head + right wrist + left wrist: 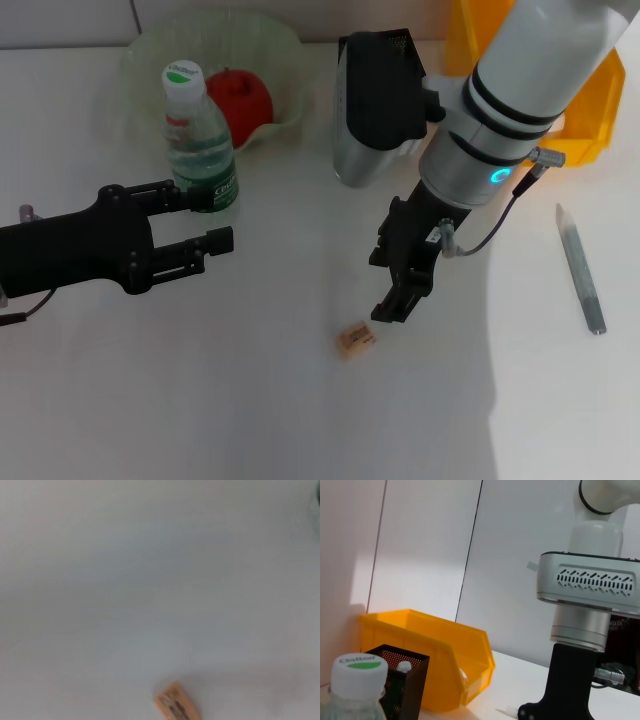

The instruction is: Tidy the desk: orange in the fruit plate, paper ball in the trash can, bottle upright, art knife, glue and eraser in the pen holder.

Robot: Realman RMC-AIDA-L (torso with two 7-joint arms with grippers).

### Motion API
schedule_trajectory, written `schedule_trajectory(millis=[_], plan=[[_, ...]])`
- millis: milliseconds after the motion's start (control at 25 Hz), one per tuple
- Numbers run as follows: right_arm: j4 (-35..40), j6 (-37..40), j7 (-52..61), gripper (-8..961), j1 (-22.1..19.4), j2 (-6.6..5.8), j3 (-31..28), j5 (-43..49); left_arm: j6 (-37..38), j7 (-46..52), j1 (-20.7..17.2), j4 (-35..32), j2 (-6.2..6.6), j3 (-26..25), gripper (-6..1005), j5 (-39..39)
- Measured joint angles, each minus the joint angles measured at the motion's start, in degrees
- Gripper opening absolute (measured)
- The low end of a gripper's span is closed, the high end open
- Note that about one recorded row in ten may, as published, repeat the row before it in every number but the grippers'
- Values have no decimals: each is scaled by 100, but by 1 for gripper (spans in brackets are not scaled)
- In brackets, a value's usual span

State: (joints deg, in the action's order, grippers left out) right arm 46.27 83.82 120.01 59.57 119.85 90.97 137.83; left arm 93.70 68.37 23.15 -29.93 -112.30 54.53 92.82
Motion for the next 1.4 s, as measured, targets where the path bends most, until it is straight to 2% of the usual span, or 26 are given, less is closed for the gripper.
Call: schedule_trajectory(millis=[240,440,680,960,1200,1280,1400], plan=[[35,-2,-137,708,9,3,277,-295,51,-15,14,-50,-52,-4,607,-18],[36,-4,-199,707,-8,4,752,-552,69,-17,30,-62,-79,-5,607,-15],[4,-271,-213,705,-87,3,1224,-811,87,-2,19,-180,-144,-4,607,-11],[0,-582,-215,704,-134,3,1496,-953,95,-7,40,-185,-179,-4,607,-1],[-16,-720,-215,521,-138,3,1623,-964,67,-30,50,-189,-213,-4,607,0],[-10,-733,-215,289,-139,3,1623,-966,66,-32,53,-189,-225,-4,606,0],[109,-751,-215,275,-190,3,1570,-970,56,-31,58,-189,-241,-4,606,-1]])
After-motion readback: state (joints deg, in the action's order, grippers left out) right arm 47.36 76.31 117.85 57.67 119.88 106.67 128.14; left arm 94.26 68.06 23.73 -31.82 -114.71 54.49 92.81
